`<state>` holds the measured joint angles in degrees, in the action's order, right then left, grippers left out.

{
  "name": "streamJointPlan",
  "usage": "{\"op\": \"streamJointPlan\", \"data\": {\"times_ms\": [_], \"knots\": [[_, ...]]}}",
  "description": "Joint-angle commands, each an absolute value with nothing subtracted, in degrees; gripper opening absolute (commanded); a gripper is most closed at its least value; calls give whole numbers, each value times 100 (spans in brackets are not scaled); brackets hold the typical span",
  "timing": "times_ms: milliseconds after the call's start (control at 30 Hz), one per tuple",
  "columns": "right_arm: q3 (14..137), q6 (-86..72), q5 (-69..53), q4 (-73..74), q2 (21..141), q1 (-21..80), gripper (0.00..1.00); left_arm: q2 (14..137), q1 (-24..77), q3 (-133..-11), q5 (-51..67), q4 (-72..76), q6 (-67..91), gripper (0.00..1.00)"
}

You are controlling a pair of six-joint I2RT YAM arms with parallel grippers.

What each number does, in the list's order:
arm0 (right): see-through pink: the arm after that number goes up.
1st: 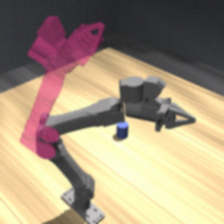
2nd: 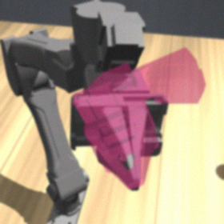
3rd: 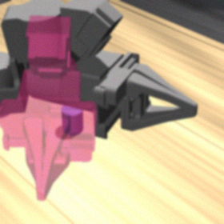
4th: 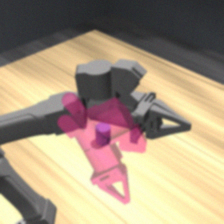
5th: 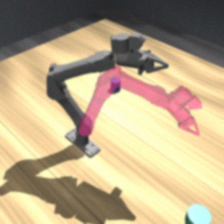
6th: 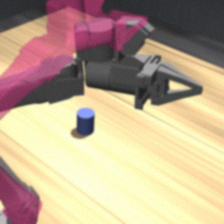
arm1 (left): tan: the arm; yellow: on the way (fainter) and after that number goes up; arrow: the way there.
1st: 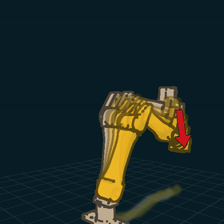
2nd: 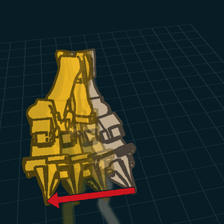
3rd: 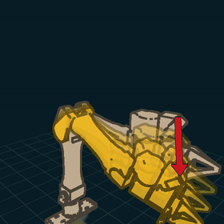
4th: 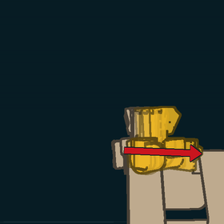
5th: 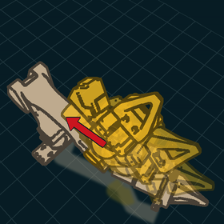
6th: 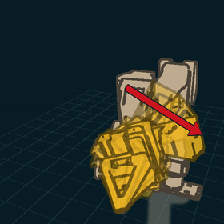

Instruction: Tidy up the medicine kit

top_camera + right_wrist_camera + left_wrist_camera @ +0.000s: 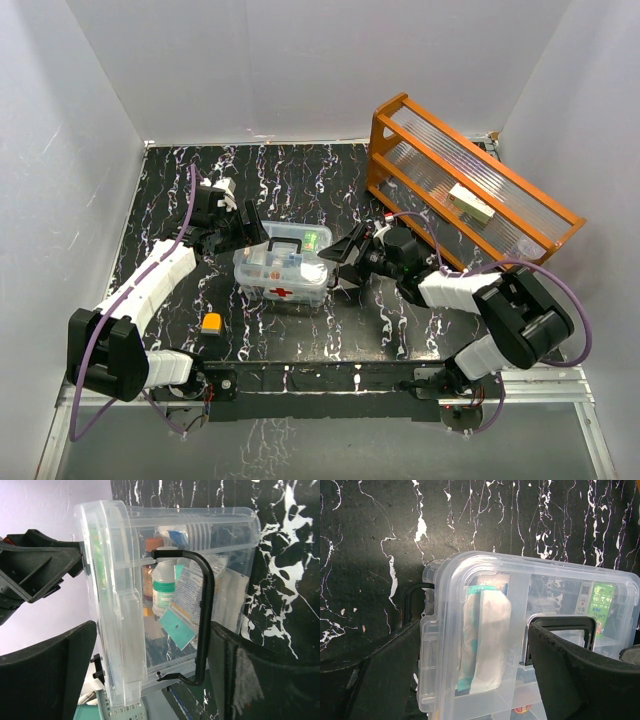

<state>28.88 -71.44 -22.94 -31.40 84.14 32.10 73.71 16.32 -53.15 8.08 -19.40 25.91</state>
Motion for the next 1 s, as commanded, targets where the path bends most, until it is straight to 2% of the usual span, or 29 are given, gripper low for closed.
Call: {"op": "streamJointPlan", "data": {"times_ms": [0,233,600,967], "knots": [[3166,-7138,-2355,-2990,7955,3242,81,7426,1655,-5187,853,-2347,2470,83],[3410,-6750,-1973,-1793,7734,3243,65,7423,1661,-5160,923,-2313,2478,83],[3977,-6199,-1349,-358,7606,3403,46,7369,1656,-5098,930,-2288,2479,83],[4902,-5603,-135,1248,7630,3857,47,7196,1652,-4985,984,-2226,2512,83]]}}
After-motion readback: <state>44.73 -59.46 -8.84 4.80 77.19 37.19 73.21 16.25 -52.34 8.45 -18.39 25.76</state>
